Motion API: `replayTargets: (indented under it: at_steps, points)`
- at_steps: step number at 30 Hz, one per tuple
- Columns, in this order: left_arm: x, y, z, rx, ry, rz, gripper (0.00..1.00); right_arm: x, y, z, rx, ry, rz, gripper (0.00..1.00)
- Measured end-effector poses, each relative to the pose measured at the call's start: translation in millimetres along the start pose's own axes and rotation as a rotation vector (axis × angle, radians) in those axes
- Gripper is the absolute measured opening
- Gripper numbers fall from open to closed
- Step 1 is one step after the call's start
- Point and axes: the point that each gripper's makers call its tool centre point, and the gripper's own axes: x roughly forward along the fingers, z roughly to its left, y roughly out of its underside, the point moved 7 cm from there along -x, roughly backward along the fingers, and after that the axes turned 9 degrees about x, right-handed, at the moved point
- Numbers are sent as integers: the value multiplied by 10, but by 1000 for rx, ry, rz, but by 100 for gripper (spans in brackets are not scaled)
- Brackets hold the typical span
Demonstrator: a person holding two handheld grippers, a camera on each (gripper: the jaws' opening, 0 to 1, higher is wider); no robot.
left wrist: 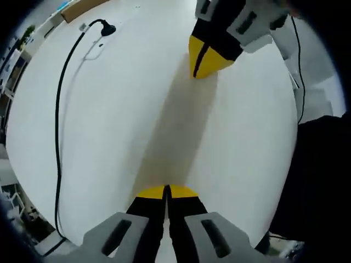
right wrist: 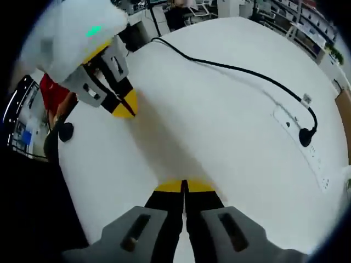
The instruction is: Arrange the utensils inside the cutlery case until each visible utensil rests in its matching compartment.
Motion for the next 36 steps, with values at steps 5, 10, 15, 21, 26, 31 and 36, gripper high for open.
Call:
replayTargets:
  at_steps: [5,10,15,21,26,31,36]
  points:
    - [-4,31,-28,-39,-19,-44,0,172,-56,67,-37,21,71,0]
    - [-18,98,-10,-70,-13,-73,0,226,-37,45,71,15,77,0]
    - [-9,115,5,-89,1,-109,0,207,-68,23,84,10,91,0]
    - [0,67,-18,-67,-10,-85,0,191,-68,38,45,31,76,0]
    - [-6,67,-17,-41,-15,-76,0,169,-34,-4,-5,-56,-23,0]
    - [-3,71,-7,-38,-18,-94,0,-54,279,-271,38,14,117,0]
    - [-4,85,-7,-50,-18,-116,0,-31,224,-228,59,35,169,0]
